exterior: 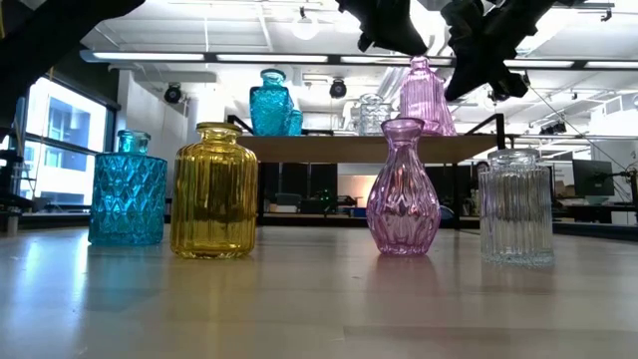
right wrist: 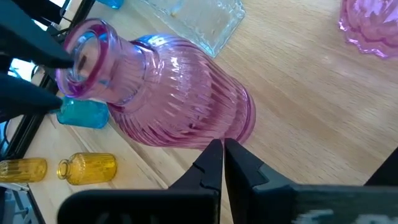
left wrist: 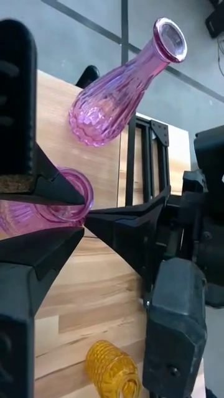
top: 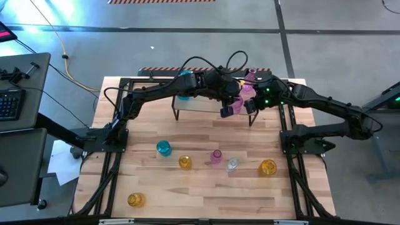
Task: Sort vases onto shelf
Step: Put the top purple vase on the shelf aligned with the other purple vase
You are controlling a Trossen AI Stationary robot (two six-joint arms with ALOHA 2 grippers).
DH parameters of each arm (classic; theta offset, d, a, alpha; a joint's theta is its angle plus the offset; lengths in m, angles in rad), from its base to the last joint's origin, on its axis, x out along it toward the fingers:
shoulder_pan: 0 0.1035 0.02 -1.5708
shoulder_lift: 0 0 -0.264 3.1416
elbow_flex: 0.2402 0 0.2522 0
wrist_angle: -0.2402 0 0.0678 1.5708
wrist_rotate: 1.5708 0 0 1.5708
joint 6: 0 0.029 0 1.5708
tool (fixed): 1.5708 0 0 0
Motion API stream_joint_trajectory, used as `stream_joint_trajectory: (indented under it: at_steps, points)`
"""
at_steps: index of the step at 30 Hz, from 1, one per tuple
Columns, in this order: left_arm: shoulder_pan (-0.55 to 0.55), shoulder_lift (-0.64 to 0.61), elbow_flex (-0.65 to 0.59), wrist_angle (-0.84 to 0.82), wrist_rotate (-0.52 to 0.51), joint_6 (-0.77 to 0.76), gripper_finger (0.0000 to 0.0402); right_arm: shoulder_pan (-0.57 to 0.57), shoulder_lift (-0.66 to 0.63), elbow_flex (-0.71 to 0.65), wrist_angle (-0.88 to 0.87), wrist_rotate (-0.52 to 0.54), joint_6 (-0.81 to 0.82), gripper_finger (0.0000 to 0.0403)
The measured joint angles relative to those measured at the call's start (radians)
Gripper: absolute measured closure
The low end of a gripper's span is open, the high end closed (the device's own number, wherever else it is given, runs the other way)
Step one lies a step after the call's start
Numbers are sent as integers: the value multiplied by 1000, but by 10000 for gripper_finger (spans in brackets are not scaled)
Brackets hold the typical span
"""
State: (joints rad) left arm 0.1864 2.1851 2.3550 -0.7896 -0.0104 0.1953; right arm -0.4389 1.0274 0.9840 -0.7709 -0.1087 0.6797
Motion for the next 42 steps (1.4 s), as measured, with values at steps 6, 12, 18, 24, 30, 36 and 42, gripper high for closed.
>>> stream_joint_trajectory:
  at_steps: [6,12,18,24,30,36,42]
  points:
    - [-3,-19,2,6,-12,1,344,0,-18,0,-59,53,11,403]
    - [-18,-64,2,-39,-29,9,344,0,-98,0,-86,104,39,403]
    - [-40,-112,2,-162,-36,10,344,42,-196,0,-81,119,67,403]
    - [-66,-133,2,-220,-38,1,344,189,-249,0,-22,163,110,403]
    - [-74,-159,0,-317,-39,-30,344,413,-246,40,121,376,104,403]
    - [-59,-235,1,-381,-64,-36,344,639,-212,182,84,720,50,403]
    - [-25,-330,1,-465,-111,-64,344,795,-81,336,-50,1022,42,403]
